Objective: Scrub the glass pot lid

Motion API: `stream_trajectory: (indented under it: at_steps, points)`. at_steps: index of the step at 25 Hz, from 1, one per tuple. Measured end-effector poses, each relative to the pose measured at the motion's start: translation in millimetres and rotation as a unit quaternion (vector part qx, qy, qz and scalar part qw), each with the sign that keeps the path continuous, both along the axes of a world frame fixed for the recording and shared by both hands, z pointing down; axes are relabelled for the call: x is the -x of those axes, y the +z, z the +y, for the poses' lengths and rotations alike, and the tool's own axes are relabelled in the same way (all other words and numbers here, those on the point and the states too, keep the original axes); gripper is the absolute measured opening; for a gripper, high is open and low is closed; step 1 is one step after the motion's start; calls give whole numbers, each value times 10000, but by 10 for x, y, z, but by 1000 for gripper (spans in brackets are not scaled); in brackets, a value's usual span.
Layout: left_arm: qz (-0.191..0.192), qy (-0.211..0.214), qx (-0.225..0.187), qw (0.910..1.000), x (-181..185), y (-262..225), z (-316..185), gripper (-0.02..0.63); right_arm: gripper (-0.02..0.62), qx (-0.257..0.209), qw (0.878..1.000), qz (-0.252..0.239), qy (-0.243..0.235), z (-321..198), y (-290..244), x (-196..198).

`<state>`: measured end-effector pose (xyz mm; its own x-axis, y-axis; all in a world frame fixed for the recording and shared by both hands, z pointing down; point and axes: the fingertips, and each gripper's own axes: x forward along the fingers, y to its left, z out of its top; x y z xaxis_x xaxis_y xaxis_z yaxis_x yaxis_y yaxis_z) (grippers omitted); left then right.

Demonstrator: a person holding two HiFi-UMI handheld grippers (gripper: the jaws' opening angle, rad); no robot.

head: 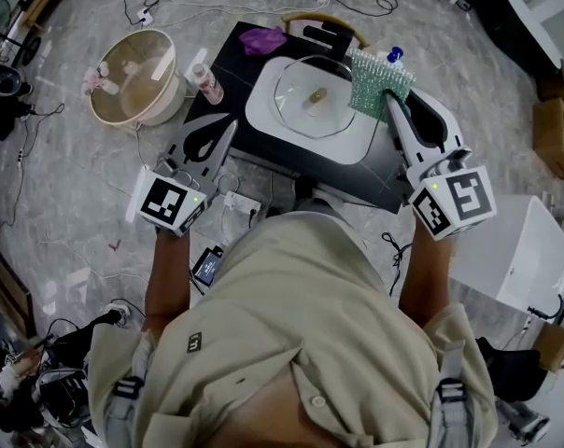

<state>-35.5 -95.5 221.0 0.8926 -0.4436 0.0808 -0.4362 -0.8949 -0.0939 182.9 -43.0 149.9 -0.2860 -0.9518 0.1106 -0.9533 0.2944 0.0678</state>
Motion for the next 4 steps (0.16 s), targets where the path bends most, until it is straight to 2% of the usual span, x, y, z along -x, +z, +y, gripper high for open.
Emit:
stream_trajectory:
  at_steps: [4]
  points:
    - [-9, 18, 9, 10000, -41, -1, -2, 14, 83, 17, 10000, -3, 13, 0, 4, -40]
